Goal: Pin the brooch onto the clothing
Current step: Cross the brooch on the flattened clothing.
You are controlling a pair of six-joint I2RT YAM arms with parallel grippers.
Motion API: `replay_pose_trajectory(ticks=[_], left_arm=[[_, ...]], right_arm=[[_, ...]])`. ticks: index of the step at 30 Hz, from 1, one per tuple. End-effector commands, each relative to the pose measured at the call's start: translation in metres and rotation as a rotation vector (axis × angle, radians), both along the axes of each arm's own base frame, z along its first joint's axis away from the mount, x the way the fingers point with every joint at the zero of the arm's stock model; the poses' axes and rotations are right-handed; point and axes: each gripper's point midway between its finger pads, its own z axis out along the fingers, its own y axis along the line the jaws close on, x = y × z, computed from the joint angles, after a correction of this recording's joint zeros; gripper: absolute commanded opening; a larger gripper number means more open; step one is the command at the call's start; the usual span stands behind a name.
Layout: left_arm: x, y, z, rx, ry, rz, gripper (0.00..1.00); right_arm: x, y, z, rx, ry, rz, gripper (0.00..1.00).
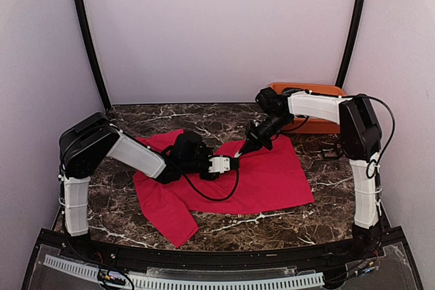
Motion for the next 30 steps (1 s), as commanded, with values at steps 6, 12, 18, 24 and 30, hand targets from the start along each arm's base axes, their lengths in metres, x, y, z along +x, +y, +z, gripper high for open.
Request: replay_pose_trajectory(ticks=[6,12,18,24,30], left_arm=[[-0.010,-0.007,0.029,-0.049,-0.045,-0.036,0.01],[-0.006,-0.006,0.029,-0.041,-0.054,-0.017,0.01],[-0.001,-0.005,0.028,-0.034,-0.061,0.004,0.01],[0.004,-0.003,0.027,-0.027,-0.076,0.034,0.01],[0.009,-0.001,0.027,-0.022,-0.094,0.060,0.01]], right_arm=[[0.005,-0.004,-0.015,-0.090,0.006,0.008,0.00],[-0.001,-0.005,-0.013,-0.103,-0.004,0.037,0.00],[-0.004,-0.008,-0.011,-0.144,-0.023,0.065,0.00],[-0.015,0.006,0.001,-0.062,0.012,0.079,0.00],[-0.028,0.000,-0.003,-0.062,0.030,0.076,0.00]])
